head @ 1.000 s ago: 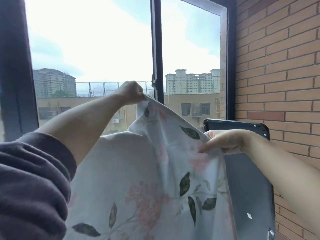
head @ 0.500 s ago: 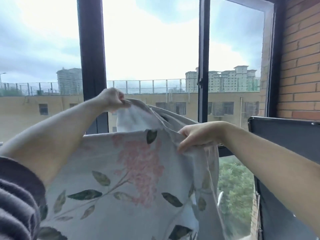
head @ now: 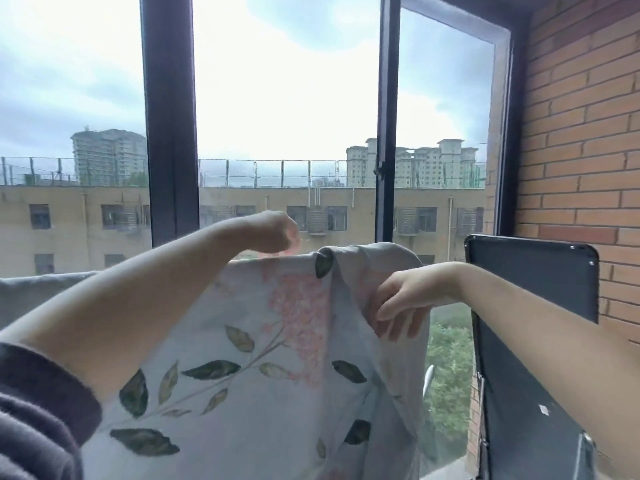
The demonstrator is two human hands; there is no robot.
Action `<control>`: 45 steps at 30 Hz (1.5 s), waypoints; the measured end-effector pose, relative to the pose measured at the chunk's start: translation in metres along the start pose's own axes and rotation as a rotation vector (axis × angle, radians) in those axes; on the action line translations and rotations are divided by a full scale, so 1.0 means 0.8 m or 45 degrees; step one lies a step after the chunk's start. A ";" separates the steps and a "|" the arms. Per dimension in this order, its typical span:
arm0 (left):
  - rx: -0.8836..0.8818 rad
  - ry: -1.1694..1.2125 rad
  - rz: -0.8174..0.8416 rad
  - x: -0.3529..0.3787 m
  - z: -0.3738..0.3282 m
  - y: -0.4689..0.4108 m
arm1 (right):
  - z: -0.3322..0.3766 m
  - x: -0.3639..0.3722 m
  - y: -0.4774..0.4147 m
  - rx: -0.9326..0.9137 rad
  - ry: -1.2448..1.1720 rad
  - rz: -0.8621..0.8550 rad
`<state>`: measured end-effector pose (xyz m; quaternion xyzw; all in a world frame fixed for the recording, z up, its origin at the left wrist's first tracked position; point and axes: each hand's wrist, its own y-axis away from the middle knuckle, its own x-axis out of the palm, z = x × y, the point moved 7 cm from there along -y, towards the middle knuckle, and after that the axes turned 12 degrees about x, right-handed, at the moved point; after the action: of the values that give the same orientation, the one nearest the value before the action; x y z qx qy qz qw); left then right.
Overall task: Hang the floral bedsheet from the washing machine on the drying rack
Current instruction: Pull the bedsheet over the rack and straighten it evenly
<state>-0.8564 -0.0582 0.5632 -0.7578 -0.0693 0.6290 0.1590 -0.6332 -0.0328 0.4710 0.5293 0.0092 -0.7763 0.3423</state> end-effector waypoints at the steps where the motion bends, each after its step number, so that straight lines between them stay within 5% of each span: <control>1: 0.073 -0.012 -0.087 -0.004 -0.026 0.001 | -0.020 -0.019 0.001 0.021 -0.061 -0.092; 6: -0.031 -0.228 -0.218 0.009 -0.080 0.013 | -0.117 -0.098 -0.021 0.218 -0.547 -0.566; 13: -0.458 -0.869 -0.441 0.019 -0.133 0.035 | -0.157 -0.104 -0.084 0.181 -0.830 -0.432; 18: -0.663 -0.243 -0.377 0.089 -0.131 0.045 | -0.171 -0.102 -0.106 0.013 -0.888 -0.282; 23: -0.568 0.951 -0.919 0.104 -0.149 0.036 | -0.195 -0.094 -0.116 -0.079 -0.871 -0.151; 25: -0.620 1.209 -1.032 0.091 -0.157 0.036 | -0.197 -0.095 -0.112 -0.182 -0.824 -0.215; 29: -0.614 1.245 -1.153 0.057 -0.162 0.033 | -0.174 -0.105 -0.089 -0.441 -0.904 -0.293; 33: -0.539 1.269 -1.255 0.004 -0.161 0.039 | -0.130 -0.113 -0.062 -0.695 -1.474 0.129; 36: -0.529 1.175 -1.147 -0.020 -0.152 0.049 | -0.100 -0.110 -0.054 -0.584 -1.405 0.349; 40: -0.501 1.104 -1.037 -0.019 -0.145 0.057 | -0.105 -0.107 -0.069 -0.306 -1.182 0.355; 45: -0.506 1.126 -1.044 -0.015 -0.146 0.056 | -0.124 -0.160 -0.075 -0.379 -1.580 0.145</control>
<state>-0.7494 -0.1218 0.5780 -0.8729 -0.3970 0.1197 0.2570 -0.5582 0.1174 0.5127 -0.0719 -0.1112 -0.9093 0.3945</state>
